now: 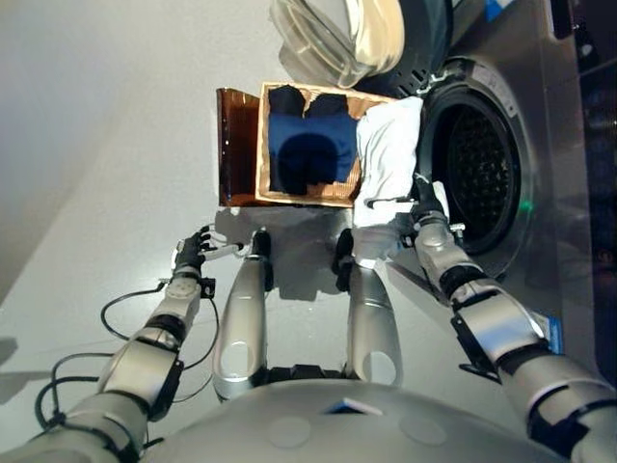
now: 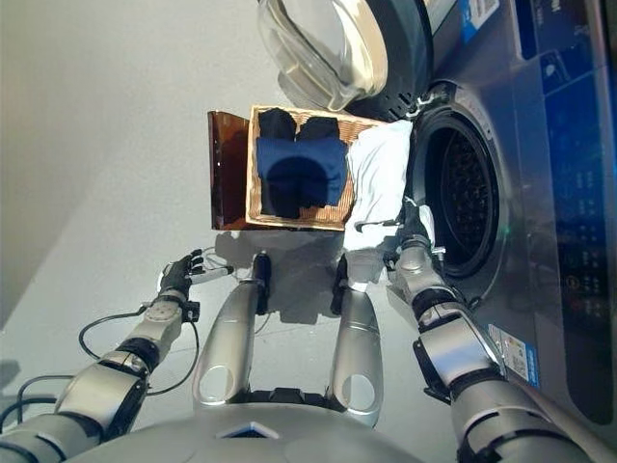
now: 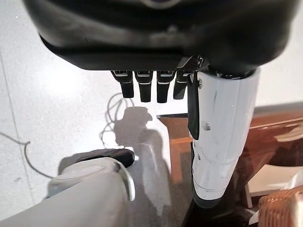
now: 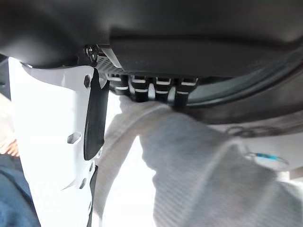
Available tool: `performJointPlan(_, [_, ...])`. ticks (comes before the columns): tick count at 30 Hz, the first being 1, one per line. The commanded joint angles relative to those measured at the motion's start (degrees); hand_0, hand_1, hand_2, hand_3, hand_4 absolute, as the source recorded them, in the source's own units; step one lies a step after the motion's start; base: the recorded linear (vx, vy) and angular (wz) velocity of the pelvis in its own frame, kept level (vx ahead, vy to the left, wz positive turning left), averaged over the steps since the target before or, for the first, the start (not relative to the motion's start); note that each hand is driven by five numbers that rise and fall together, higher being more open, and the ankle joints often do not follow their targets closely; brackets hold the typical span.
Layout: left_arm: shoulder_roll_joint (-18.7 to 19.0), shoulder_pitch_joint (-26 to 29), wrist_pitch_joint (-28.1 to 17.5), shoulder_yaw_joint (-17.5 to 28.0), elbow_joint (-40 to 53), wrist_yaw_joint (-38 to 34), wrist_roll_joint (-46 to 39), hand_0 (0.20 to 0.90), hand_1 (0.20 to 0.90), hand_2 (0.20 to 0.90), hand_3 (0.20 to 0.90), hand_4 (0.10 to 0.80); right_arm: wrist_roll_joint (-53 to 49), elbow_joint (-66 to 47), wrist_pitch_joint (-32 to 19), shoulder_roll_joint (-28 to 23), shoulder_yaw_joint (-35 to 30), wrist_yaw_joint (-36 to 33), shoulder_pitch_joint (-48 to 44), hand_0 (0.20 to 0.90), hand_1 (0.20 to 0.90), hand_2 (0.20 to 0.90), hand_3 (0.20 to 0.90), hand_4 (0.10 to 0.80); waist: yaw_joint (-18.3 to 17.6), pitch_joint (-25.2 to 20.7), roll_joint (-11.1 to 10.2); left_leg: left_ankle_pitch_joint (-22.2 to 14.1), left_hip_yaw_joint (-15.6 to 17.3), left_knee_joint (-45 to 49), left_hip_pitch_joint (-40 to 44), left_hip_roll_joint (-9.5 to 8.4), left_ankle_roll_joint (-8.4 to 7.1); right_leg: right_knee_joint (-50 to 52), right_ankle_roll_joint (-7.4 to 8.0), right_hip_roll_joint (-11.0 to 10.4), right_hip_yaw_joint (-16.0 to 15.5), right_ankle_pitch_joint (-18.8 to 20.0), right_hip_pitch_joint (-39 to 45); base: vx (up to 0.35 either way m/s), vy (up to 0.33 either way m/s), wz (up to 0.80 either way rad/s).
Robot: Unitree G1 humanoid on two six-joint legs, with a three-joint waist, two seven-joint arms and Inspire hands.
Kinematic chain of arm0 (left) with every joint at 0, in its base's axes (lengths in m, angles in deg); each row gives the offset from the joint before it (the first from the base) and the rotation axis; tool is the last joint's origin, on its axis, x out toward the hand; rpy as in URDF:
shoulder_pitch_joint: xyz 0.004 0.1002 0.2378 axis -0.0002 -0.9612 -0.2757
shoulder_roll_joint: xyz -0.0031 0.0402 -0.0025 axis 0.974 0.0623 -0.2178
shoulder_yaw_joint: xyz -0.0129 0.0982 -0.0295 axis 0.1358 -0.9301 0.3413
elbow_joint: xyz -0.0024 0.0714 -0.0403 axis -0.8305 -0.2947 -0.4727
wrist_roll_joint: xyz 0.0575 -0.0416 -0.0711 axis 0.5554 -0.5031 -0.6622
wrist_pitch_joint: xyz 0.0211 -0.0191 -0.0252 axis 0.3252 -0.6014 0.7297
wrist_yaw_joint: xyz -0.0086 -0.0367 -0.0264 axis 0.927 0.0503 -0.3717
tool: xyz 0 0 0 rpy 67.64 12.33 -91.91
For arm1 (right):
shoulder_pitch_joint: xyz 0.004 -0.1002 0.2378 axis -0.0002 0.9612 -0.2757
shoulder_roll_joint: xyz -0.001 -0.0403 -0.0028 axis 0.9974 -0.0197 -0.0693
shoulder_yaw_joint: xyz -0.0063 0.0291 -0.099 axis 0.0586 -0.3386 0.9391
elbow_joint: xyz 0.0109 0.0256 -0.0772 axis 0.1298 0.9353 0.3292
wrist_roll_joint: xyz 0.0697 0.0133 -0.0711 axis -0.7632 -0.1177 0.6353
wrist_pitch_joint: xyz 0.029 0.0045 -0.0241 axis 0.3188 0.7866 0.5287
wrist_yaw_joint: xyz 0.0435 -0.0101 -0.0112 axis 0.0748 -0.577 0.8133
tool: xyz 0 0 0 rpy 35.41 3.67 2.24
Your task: Pick up the clothes and place them into the washing machine
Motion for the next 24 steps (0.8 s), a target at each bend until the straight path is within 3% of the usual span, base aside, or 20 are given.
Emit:
performJointPlan(1, [0.1,-1.3,-2.1,1.0,-0.5,-2.3,-2.1,0.900,0.900,0.900,0.900,0.800,0.1,0.3,-0.5,-6.5,0.3,-2.6,-2.6,0.900,0.900,0.900,0.900,0.800,1.5,-2.6,2.9,1.4,0.4,-2.2,-2.1,-2.41,-1.37,-1.9,-0.14,0.9,0.0,-2.2,2.3,0.036,0.047,0.00])
performJointPlan(11, [0.1,1.9,-1.1,1.0,-2.5,-2.2,-3.2,0.900,0.900,0.900,0.900,0.800,0.6,7.3,1.7,-9.8,2.1,-2.1,-11.2,0.900,0.900,0.900,0.900,0.800,3.2,-0.7,4.1,1.2,-0.3,0.0,-7.2,-3.49,-1.14,1.8,-0.66,0.1,-0.4,-3.8,-2.4,0.020,0.019,0.10])
performJointPlan(24, [0.1,2.7,-1.6,0.1,-1.7,-2.6,-2.2,0.900,0.900,0.900,0.900,0.800,0.7,6.6,1.0,-9.9,3.4,-1.0,-12.2,0.900,0.900,0.900,0.900,0.800,4.2,-1.3,3.6,2.2,-1.7,-1.9,-8.0,-4.84,-1.17,1.4,-1.03,-0.1,-1.3,-3.7,-3.1,0.033,-0.016,0.10])
